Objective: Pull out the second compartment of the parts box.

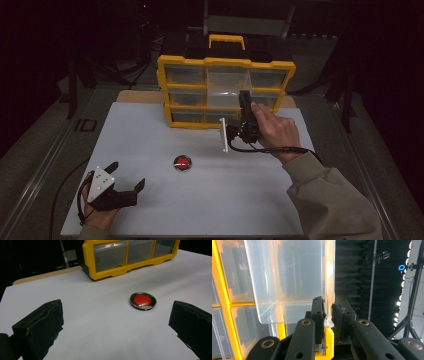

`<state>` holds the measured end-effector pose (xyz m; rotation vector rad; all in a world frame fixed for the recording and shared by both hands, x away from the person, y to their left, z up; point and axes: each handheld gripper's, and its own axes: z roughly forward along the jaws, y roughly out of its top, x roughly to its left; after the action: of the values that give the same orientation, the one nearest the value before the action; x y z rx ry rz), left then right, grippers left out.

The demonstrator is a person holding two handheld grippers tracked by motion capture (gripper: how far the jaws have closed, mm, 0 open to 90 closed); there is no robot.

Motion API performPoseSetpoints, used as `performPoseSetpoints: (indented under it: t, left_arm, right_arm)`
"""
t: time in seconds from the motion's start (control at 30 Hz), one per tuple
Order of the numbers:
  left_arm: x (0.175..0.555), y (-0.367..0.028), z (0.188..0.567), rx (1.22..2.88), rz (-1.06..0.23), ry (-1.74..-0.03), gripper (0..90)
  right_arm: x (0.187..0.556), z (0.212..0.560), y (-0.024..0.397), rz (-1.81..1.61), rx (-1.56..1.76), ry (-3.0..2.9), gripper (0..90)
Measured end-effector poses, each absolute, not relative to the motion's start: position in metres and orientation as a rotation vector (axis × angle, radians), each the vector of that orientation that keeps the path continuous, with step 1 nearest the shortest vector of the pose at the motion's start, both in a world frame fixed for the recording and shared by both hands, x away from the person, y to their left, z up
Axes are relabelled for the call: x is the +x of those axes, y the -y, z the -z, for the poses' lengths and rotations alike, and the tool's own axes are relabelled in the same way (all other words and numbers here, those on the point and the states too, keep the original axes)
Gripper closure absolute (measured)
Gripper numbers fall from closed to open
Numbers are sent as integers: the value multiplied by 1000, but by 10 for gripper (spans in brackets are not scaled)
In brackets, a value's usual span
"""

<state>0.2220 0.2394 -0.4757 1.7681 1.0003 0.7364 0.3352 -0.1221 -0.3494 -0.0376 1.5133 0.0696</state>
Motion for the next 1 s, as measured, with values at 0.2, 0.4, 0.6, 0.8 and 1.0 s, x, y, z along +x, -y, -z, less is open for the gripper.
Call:
performPoseSetpoints:
  t: [0.2, 0.4, 0.6, 0.8, 1.0]
  left_arm:
    - [222, -240, 476, 1770, -736, -1000, 1]
    - [222, -240, 476, 1770, -737, -1001, 1]
    - [222, -240, 476, 1769, -738, -1001, 1]
    - [222, -239, 476, 1764, -738, -1003, 1]
    - [222, -239, 476, 1766, -736, -1002, 1]
  right_arm:
    - [333, 348, 121, -119, -17, -1550, 669]
    - [333, 352, 120, -160, 11, -1562, 502]
    - [331, 354, 120, -182, 21, -1563, 410]
    - [328, 357, 119, -199, 32, -1569, 349]
    - [324, 362, 117, -208, 43, -1597, 305]
